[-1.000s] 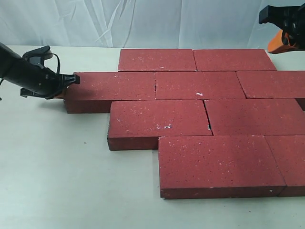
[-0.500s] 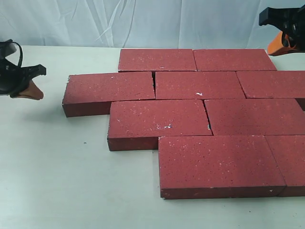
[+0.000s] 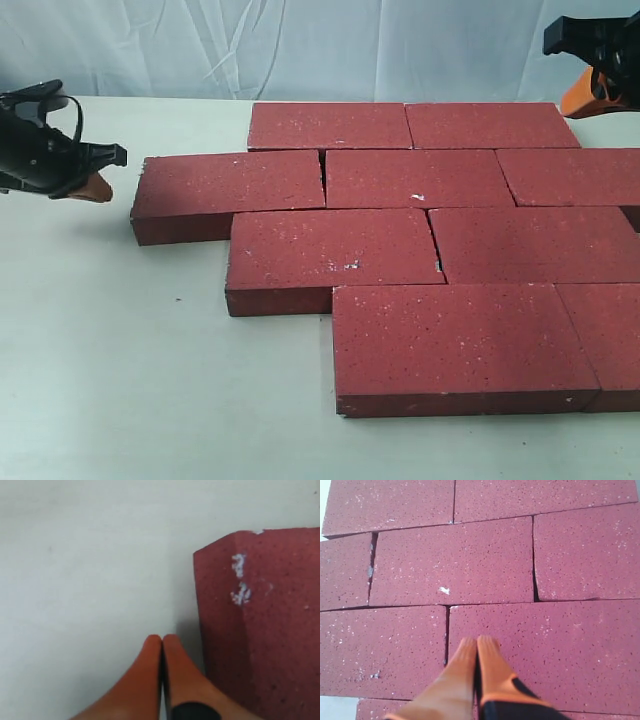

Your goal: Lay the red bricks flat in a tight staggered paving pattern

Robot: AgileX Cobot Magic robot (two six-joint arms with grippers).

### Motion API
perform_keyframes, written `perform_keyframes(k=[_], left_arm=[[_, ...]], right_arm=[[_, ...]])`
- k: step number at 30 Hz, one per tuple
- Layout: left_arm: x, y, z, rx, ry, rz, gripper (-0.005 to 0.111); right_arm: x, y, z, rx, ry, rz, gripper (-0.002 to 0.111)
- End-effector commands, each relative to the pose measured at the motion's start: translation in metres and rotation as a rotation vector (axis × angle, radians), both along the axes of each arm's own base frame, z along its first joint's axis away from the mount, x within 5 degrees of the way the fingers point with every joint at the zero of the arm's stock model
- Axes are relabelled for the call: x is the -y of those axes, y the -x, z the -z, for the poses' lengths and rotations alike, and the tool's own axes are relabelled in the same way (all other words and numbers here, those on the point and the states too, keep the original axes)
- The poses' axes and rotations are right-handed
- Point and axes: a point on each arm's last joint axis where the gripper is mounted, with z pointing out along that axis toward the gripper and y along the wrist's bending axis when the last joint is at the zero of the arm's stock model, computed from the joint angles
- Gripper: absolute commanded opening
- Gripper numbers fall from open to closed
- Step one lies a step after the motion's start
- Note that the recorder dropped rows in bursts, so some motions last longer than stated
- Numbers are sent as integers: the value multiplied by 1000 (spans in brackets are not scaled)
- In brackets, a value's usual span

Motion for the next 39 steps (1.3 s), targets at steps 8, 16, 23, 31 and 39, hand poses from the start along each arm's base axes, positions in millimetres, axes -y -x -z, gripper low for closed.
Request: perform_keyframes(k=[8,16,23,31,39], left_arm=[[33,-10,12,127,62,105,0],[34,-11,12,153,48,145,0],[30,-7,16,115,-14,185,0],[24,-5,18,81,-96,198,0],[20,-2,-17,127,-128,150,0]], right_arm=[[1,1,0,7,6,-1,-1],[1,1,0,7,6,-1,-1],[2,1,0,7,13,-3,-1],[2,1,0,7,13,-3,-1],[2,1,0,6,13,-5,-1]])
